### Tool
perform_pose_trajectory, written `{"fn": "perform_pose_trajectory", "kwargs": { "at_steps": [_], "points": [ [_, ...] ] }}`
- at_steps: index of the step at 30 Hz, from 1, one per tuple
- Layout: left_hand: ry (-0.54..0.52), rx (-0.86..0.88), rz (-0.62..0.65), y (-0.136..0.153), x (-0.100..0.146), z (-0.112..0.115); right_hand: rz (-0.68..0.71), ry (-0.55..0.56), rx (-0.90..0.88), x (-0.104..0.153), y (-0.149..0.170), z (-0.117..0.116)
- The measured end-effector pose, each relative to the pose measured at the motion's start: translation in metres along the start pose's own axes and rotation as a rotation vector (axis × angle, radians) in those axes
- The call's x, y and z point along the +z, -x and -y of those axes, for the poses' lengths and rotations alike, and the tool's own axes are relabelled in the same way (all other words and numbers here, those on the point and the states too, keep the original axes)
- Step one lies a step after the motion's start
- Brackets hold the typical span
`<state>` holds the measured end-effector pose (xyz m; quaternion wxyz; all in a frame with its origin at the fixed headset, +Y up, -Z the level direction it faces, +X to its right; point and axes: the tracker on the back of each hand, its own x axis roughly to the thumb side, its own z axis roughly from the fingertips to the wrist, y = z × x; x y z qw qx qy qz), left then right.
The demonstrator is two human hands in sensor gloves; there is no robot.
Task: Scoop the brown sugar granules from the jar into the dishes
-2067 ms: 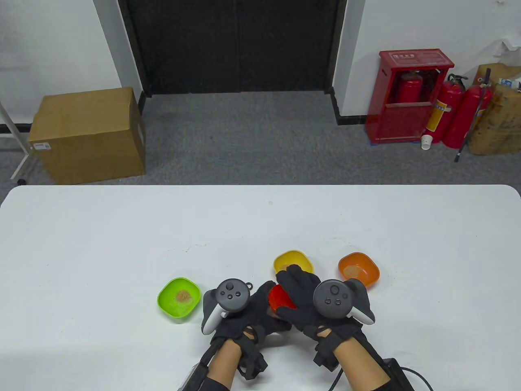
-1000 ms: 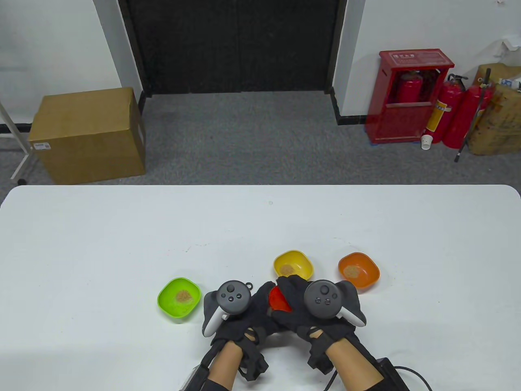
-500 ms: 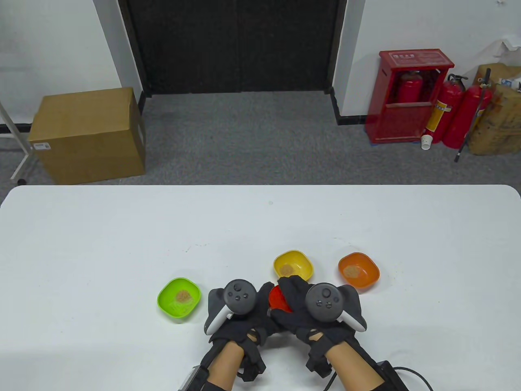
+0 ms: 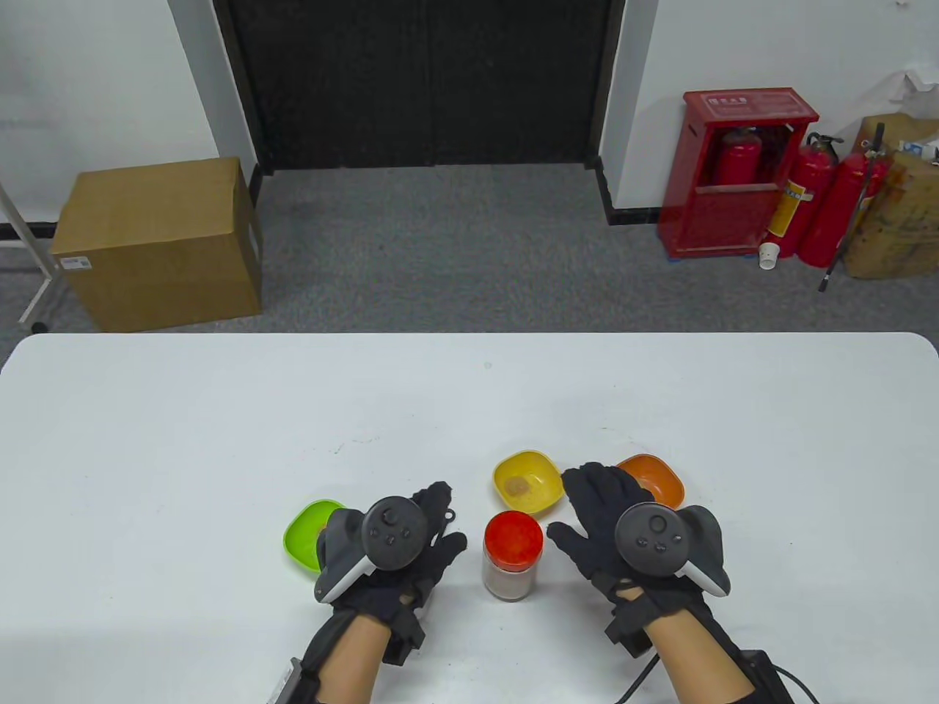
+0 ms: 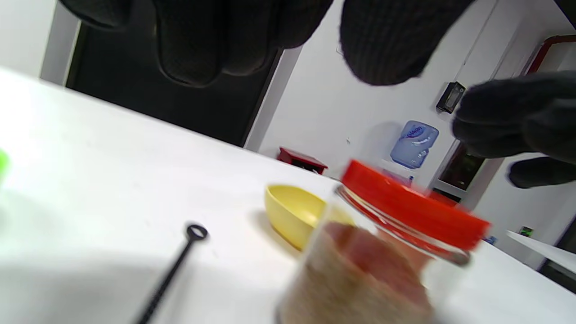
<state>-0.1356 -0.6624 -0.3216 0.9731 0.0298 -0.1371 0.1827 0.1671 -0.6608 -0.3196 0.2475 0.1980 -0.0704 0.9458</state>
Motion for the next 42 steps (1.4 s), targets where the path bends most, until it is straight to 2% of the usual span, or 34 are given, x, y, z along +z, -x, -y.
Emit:
{"fn": "perform_pose_trajectory", "kwargs": {
  "at_steps": [5, 10, 18, 23, 26, 42],
  "points": [
    [-0.020, -0.098, -0.016, 0.009, 0.008, -0.003, -0.008, -0.005, 0.092, 0.007, 0.003, 0.001],
    [0.080, -0.118, -0.053, 0.019, 0.012, 0.014, -0.011, -0.112, 0.209, 0.013, 0.009, -0.015],
    [0.161, -0.149, -0.082, 0.032, 0.023, 0.039, -0.010, -0.182, 0.255, 0.016, 0.013, -0.036],
    [0.201, -0.149, -0.105, 0.038, 0.027, 0.045, -0.027, -0.185, 0.255, 0.021, 0.015, -0.036],
    [0.205, -0.148, -0.114, 0.040, 0.027, 0.046, -0.067, -0.226, 0.232, 0.023, 0.019, -0.034],
    [0.230, -0.144, -0.126, 0.037, 0.026, 0.047, -0.053, -0.190, 0.234, 0.023, 0.015, -0.036]
  ]
}}
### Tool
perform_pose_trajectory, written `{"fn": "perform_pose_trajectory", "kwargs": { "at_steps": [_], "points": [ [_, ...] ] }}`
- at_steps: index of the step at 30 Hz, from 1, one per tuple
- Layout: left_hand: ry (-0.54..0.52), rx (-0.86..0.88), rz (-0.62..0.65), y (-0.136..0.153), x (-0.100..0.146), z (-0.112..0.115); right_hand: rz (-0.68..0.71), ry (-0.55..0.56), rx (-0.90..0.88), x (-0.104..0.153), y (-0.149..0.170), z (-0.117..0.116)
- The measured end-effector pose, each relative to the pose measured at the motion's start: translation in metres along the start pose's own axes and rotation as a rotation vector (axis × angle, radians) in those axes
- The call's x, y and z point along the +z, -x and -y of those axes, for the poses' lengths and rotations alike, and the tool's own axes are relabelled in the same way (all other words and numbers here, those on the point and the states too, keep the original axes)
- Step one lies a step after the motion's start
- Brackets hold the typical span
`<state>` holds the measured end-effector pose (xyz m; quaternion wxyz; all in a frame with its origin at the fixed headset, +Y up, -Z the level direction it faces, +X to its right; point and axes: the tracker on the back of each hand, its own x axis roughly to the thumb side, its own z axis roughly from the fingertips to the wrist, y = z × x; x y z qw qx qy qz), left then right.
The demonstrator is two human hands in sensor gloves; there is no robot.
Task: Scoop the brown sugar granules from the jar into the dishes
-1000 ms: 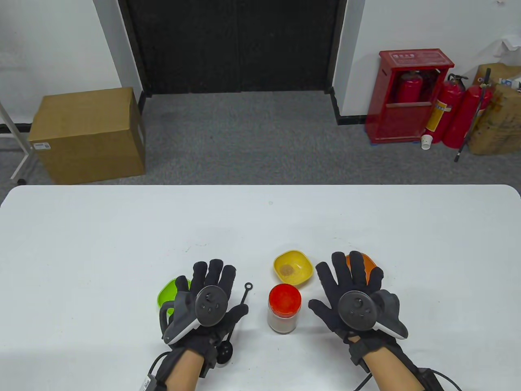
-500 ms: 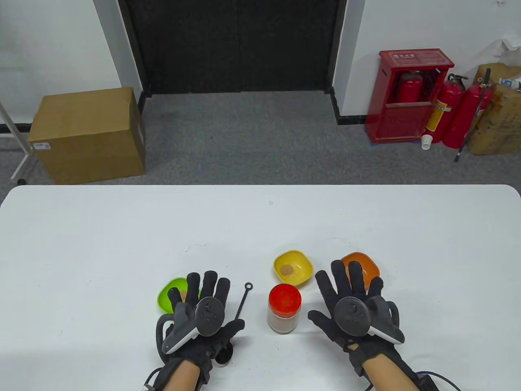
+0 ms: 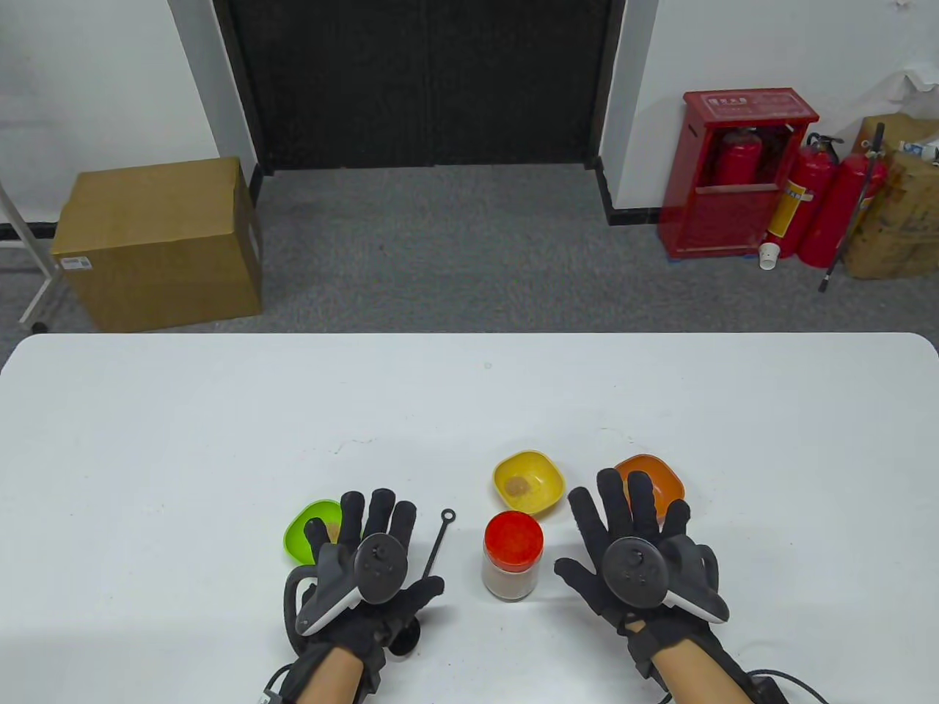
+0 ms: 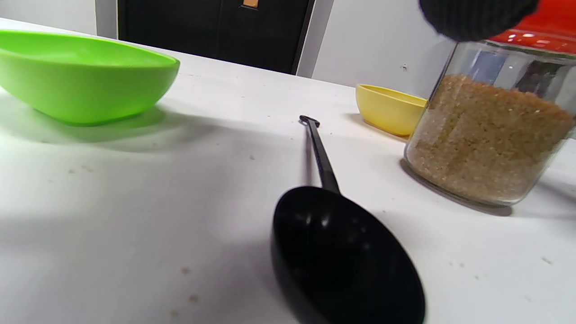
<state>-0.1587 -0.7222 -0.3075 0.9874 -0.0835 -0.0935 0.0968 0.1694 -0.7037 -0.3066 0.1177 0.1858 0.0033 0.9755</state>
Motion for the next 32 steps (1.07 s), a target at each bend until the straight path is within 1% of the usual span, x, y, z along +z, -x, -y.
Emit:
{"fn": "perform_pose_trajectory", "kwargs": {
  "at_steps": [8, 32],
  "points": [
    [0.010, 0.005, -0.011, 0.0022, -0.0039, 0.0027, -0.031, 0.000, -0.013, -0.0001, 0.0036, -0.0020],
    [0.015, 0.017, -0.017, 0.0036, -0.0045, 0.0038, -0.047, -0.018, -0.034, -0.0003, 0.0052, -0.0018]
  ]
}}
